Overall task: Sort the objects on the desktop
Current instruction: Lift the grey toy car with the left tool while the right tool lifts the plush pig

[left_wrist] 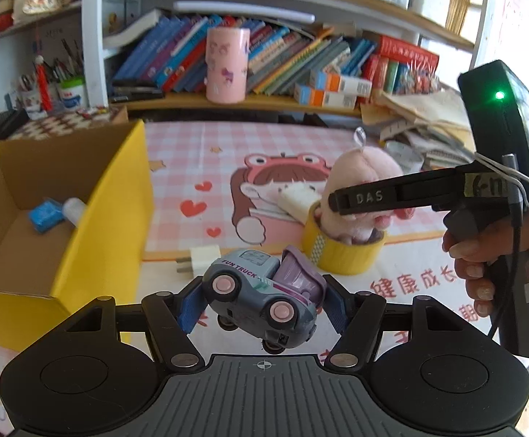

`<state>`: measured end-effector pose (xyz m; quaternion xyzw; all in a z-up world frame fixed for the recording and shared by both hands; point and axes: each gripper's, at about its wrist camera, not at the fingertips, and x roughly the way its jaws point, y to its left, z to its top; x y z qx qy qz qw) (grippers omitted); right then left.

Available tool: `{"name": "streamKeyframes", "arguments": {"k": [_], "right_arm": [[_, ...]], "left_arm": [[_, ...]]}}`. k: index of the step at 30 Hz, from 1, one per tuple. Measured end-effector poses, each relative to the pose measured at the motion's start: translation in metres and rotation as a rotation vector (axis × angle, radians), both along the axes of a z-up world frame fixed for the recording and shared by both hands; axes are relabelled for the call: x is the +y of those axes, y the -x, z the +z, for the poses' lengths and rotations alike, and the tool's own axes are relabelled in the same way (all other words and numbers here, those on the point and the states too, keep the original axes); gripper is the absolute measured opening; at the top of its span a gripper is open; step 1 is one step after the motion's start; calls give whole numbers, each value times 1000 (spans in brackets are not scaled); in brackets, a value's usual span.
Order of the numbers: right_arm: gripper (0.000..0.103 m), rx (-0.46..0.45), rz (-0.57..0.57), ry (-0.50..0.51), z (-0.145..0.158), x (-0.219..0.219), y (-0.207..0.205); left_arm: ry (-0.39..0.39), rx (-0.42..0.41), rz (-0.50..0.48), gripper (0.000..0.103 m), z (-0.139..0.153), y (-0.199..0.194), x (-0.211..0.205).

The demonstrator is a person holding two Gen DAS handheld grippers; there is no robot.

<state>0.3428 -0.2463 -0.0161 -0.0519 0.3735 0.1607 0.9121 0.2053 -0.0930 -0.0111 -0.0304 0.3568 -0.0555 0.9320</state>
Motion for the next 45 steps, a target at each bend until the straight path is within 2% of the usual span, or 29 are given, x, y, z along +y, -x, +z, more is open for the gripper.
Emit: {"name": "streamKeyframes", "arguments": {"k": [5, 11, 27, 37, 45], "right_arm": [[65, -131, -22, -41, 32, -8, 18], [66, -199, -9, -87, 61, -17, 45], [66, -119, -38, -115, 67, 1, 125], [66, -63, -67, -99, 59, 35, 172], [66, -52, -60, -92, 60, 66, 209]], "left_arm": [[23, -47, 18, 67, 16, 9, 6], [49, -92, 17, 67, 28, 19, 10], [86, -141, -49, 67, 46, 59, 46], [90, -136, -70, 67, 47, 89, 81], [92, -112, -77, 67, 42, 114, 111]]}}
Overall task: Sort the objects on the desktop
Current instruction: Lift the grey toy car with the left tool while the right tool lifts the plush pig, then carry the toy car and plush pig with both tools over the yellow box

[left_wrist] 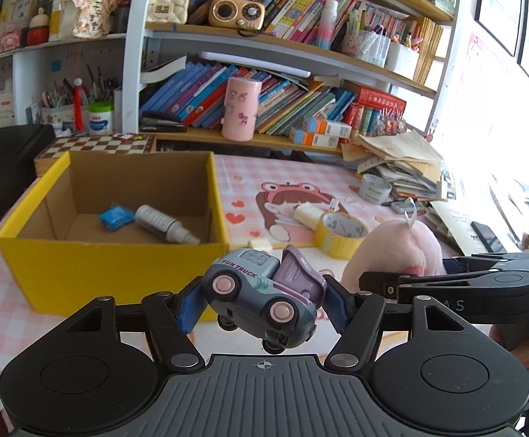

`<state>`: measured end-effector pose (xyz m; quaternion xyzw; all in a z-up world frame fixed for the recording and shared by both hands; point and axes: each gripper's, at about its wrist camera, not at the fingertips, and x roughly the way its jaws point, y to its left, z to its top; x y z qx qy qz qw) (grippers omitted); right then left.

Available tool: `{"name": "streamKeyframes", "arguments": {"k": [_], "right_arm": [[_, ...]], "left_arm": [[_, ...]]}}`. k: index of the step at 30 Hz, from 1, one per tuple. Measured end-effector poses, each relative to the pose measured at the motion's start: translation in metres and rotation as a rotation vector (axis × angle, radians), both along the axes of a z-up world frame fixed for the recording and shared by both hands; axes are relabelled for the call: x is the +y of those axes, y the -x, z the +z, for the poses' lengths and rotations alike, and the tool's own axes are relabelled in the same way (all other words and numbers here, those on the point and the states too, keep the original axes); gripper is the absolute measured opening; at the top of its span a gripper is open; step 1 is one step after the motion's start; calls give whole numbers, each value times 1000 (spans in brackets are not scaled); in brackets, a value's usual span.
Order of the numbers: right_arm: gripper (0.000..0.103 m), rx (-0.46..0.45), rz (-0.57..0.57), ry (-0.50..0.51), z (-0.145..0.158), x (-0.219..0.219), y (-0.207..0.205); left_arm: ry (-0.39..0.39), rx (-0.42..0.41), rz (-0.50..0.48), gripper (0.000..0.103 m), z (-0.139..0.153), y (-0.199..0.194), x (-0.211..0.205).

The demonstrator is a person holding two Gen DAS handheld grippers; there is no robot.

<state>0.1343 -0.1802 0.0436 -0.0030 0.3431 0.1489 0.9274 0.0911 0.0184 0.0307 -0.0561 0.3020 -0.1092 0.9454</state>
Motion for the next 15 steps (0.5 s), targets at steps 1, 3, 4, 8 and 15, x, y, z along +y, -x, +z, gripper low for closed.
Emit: {"name": "streamKeyframes", "arguments": {"k": [1, 3, 4, 8, 15], "right_arm": [[66, 3, 0, 0, 0, 4, 4], [66, 8, 3, 3, -1, 11, 11], [66, 11, 5, 4, -2, 15, 15], [66, 16, 8, 11, -3, 28, 30], [66, 34, 8, 7, -8, 48, 53]], "left_arm": [[-1, 1, 1, 67, 0, 3, 4], [0, 2, 3, 67, -1, 8, 10], [2, 3, 4, 67, -1, 11, 14], [5, 4, 3, 67, -2, 23, 25], [7, 14, -9, 67, -5, 41, 42]]}}
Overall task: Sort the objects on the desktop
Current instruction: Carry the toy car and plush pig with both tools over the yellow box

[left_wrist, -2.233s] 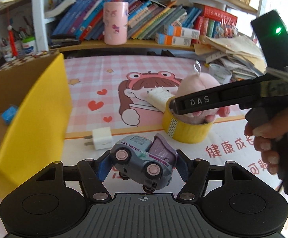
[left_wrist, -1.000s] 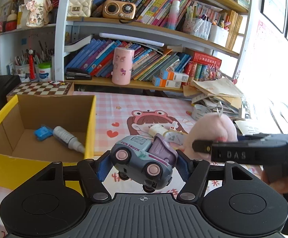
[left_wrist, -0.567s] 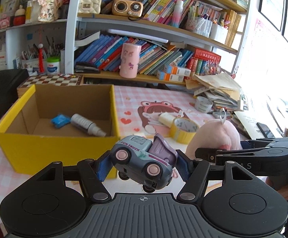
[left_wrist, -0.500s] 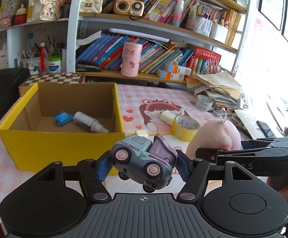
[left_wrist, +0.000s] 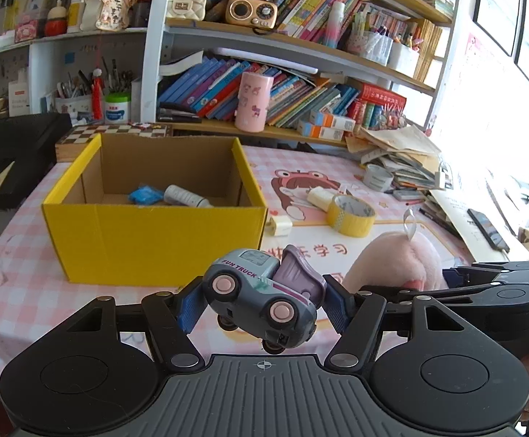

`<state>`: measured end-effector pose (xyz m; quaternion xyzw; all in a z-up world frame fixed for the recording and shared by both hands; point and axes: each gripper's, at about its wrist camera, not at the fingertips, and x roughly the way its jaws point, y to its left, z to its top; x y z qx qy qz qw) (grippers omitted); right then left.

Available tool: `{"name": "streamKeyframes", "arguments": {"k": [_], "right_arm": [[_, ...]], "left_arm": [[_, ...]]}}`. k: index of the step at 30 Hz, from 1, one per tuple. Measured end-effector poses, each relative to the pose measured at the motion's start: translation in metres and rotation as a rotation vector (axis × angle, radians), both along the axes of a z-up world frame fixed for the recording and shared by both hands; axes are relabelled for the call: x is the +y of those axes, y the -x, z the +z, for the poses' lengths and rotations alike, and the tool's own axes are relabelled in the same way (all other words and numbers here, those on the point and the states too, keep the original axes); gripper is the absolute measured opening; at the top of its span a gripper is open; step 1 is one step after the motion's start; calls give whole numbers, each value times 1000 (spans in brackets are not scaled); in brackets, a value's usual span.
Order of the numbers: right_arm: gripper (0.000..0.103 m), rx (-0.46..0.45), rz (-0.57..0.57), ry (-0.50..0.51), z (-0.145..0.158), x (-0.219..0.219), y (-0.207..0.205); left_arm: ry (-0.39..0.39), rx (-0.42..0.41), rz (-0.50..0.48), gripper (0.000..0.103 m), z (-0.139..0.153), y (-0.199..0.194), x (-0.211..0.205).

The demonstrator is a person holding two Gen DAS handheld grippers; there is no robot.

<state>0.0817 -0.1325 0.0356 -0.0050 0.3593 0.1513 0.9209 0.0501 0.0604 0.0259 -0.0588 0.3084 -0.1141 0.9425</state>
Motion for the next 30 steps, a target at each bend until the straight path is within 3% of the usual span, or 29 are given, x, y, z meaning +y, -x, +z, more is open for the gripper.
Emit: {"name": "streamKeyframes", "arguments": {"k": [13, 30], "right_arm": [[66, 32, 28, -18, -9, 37, 32], [66, 35, 140, 10, -10, 74, 43]], "left_arm": [[-4, 14, 18, 67, -6, 30, 34], [14, 13, 75, 67, -8, 48, 58]]}}
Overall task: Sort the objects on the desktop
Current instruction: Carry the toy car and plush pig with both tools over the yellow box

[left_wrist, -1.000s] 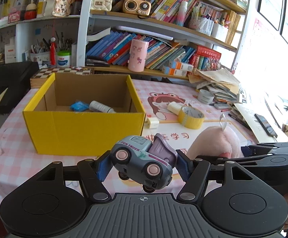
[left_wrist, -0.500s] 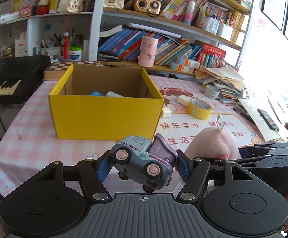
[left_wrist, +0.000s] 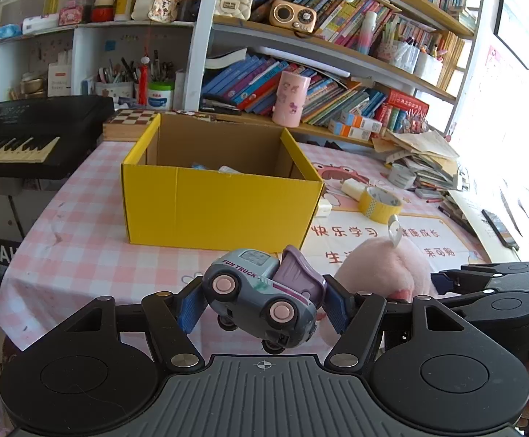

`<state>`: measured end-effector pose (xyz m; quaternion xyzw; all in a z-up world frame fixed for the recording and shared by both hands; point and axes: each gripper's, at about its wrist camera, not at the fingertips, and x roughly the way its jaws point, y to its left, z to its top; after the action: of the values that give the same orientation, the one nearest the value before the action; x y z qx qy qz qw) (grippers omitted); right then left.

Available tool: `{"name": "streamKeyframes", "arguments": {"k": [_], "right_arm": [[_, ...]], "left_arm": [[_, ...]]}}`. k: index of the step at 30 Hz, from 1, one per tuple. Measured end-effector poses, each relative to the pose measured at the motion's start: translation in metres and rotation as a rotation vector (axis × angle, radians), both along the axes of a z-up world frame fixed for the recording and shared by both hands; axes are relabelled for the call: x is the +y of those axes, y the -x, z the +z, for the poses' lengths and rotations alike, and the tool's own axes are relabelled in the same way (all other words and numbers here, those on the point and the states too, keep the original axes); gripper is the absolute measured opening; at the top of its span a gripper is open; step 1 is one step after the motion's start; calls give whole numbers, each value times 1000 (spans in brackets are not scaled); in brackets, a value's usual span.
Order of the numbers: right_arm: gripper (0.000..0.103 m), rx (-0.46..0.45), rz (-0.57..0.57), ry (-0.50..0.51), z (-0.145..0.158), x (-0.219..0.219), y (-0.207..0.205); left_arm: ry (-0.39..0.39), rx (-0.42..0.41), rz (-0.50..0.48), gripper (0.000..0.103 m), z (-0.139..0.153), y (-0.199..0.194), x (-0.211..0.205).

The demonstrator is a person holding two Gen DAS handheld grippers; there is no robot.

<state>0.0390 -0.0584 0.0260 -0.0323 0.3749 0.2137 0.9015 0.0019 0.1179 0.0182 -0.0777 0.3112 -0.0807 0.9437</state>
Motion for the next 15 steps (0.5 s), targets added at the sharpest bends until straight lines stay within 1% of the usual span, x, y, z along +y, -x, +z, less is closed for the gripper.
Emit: {"name": "streamKeyframes", "arguments": {"k": [15], "right_arm": [[66, 3, 44, 7, -1, 14, 1]], "left_arm": [[1, -9, 33, 67, 3, 4, 15]]}}
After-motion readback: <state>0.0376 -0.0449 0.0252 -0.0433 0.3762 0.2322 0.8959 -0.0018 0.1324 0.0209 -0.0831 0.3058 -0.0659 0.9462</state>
